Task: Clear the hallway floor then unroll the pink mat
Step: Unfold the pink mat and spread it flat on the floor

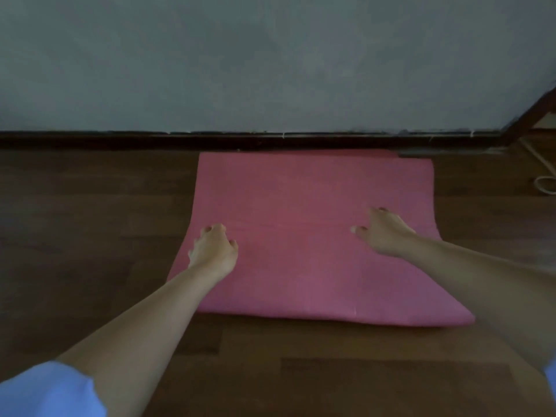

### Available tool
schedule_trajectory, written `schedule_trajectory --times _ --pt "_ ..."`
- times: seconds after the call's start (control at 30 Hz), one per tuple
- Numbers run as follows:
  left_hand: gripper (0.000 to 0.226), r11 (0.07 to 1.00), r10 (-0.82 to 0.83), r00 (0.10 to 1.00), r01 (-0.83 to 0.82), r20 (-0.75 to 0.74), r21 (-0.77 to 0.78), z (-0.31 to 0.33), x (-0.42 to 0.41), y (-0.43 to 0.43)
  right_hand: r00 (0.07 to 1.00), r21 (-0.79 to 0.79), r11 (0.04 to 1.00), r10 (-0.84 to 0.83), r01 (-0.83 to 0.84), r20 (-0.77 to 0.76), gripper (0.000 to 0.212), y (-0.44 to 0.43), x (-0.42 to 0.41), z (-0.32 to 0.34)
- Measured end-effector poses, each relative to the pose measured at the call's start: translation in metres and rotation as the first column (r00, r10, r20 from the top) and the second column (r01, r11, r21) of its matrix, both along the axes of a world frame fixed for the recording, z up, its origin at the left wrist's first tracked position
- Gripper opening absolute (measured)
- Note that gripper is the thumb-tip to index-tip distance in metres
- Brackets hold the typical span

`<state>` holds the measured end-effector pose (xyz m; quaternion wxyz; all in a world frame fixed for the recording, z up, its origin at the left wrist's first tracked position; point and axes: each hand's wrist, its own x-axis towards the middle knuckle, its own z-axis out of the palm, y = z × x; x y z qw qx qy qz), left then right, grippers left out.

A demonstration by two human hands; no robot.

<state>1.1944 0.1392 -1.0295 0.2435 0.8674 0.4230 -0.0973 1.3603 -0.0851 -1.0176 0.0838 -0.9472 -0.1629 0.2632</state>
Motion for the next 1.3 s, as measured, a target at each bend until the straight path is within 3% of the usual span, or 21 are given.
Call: schedule_trajectory --times 0.23,0.4,0.47,0.63,1.0,1.2,1.3 --pt "0.064 0.995 -0.084 0.978 0.093 -0.192 0.037 -0.07 -0.028 0.009 0.998 -0.206 0.978 -0.046 0.035 -0.047 0.073 -0.021 -0.002 -0.085" --pt "0.103 0.887 -0.456 0.869 0.461 -0.189 -0.019 -0.088 -0.032 -0.004 0.945 -0.268 0.911 -0.327 0.315 -0.003 0.097 -0.072 0.02 -0.106" --pt "0.111 0.835 -0.546 0.818 0.548 -0.183 -0.044 -0.091 -0.025 -0.009 0.904 -0.255 0.873 -0.428 0.417 0.01 0.103 -0.095 0.029 -0.109" --pt "0.117 0.819 -0.567 0.792 0.572 -0.227 -0.05 -0.089 -0.013 -0.005 0.846 -0.123 0.864 -0.504 0.489 -0.175 0.108 -0.118 0.037 -0.105" --pt "0.121 0.905 -0.405 0.813 0.422 -0.419 -0.056 -0.078 -0.08 0.051 0.9 -0.084 0.96 -0.279 0.266 -0.336 0.111 -0.038 -0.023 -0.098" --pt "0.107 0.976 -0.173 0.81 0.217 -0.56 0.012 -0.072 -0.157 0.089 0.902 -0.035 0.999 -0.037 0.025 -0.43 0.112 0.047 -0.09 -0.091" --pt "0.105 0.99 -0.13 0.819 0.134 -0.558 -0.035 -0.069 -0.183 0.096 0.89 0.014 0.994 0.105 -0.11 -0.443 0.107 0.096 -0.129 -0.086"
